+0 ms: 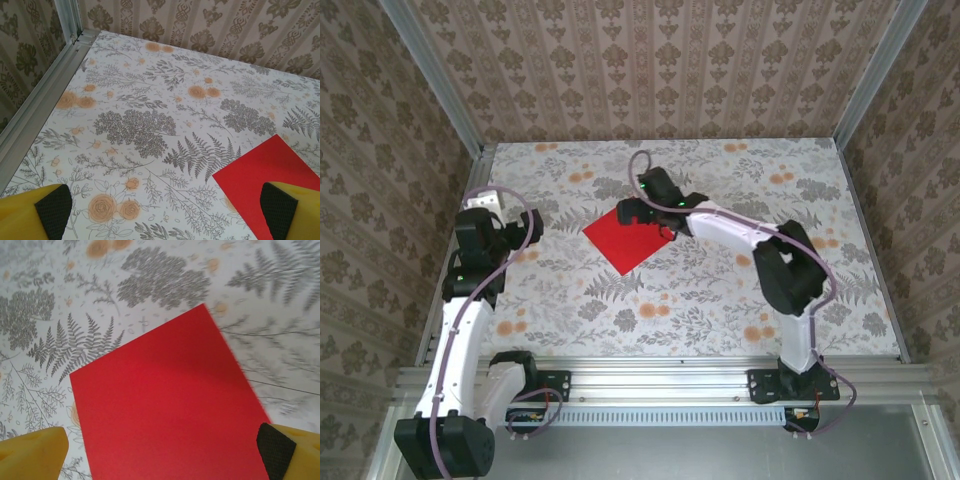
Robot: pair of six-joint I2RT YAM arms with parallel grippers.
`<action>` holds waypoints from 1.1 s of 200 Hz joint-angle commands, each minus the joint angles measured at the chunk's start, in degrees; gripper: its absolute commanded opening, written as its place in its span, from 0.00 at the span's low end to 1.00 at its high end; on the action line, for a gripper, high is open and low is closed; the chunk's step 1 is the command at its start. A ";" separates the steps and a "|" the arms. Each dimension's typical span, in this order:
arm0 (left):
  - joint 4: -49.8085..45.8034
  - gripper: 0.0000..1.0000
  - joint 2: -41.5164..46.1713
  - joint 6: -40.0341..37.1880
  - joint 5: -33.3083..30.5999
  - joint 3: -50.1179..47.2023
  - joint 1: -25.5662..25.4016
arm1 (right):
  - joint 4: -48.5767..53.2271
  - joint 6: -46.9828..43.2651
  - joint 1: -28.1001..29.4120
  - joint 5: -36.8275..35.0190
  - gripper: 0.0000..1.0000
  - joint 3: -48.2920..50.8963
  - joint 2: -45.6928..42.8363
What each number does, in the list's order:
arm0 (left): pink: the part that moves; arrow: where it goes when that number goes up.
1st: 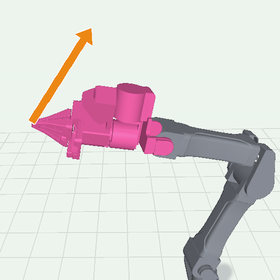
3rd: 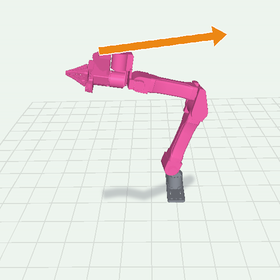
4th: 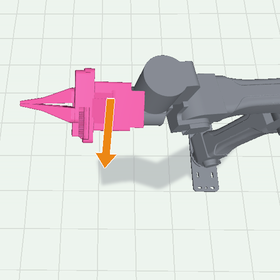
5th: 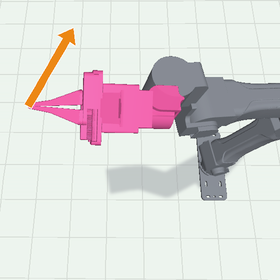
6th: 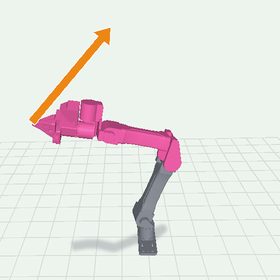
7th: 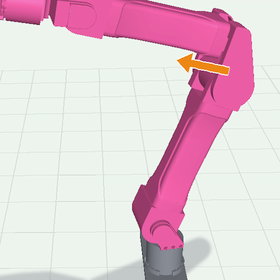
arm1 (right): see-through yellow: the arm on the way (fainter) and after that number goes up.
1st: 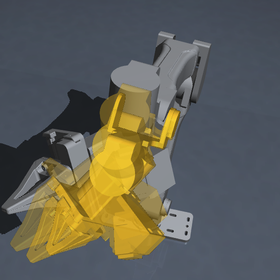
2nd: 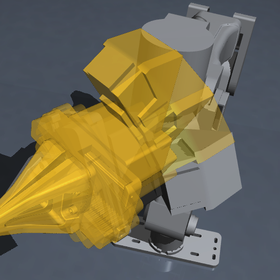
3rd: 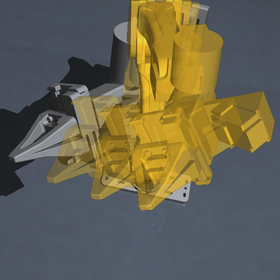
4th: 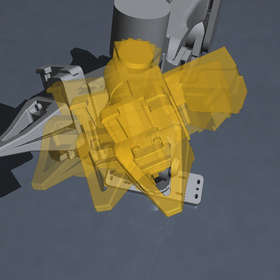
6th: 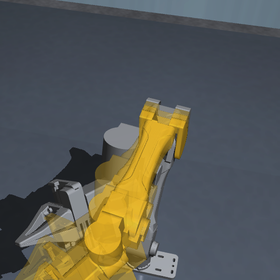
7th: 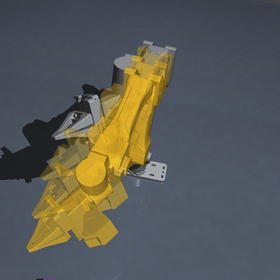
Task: Fold a paper plane with a square sheet of paper (pick it up from the middle)
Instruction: Move the square sheet of paper to the center of the table.
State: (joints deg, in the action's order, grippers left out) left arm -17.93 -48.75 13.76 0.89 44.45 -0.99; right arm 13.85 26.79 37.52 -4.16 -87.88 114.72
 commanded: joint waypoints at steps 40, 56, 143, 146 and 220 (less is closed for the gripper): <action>0.26 1.00 0.54 1.64 -0.06 -1.10 0.35 | 11.49 -1.47 2.26 0.47 1.00 -13.66 12.64; 0.76 1.00 0.06 1.88 0.87 -1.33 0.29 | 12.82 -1.53 2.30 1.88 1.00 -15.71 15.11; 0.89 1.00 -1.56 1.93 1.22 -1.50 0.29 | 20.81 -0.54 2.12 1.45 1.00 -16.46 19.13; 0.88 1.00 -1.55 1.97 1.22 -1.55 0.35 | 21.27 -0.35 2.08 1.40 1.00 -16.16 18.90; 1.50 1.00 -1.89 2.46 0.90 -1.91 0.27 | 23.27 8.25 1.74 -1.55 1.00 9.16 0.36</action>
State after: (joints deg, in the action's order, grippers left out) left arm -17.52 -50.59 15.05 1.72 43.09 -0.99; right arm 30.72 30.24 39.59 -4.56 -86.41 120.46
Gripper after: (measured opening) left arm 0.999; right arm 0.997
